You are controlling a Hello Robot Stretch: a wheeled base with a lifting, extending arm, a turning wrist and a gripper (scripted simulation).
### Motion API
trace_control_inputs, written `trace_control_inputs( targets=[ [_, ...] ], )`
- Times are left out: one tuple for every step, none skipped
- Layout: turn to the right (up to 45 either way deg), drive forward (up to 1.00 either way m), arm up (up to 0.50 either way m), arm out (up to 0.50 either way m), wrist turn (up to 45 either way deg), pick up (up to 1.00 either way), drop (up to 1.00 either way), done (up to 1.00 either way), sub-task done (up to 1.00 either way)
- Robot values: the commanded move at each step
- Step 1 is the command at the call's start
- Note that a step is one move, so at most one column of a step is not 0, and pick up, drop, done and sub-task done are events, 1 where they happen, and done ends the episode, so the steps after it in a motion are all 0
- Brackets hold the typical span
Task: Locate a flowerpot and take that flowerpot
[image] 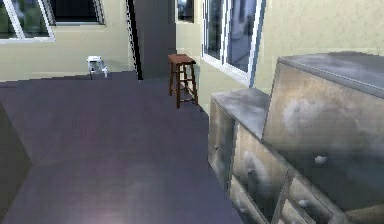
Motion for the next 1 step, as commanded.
trace_control_inputs(
  targets=[
    [0.0,0.0,0.0,0.0,45.0,0.0,0.0,0.0,0.0]
  ],
)
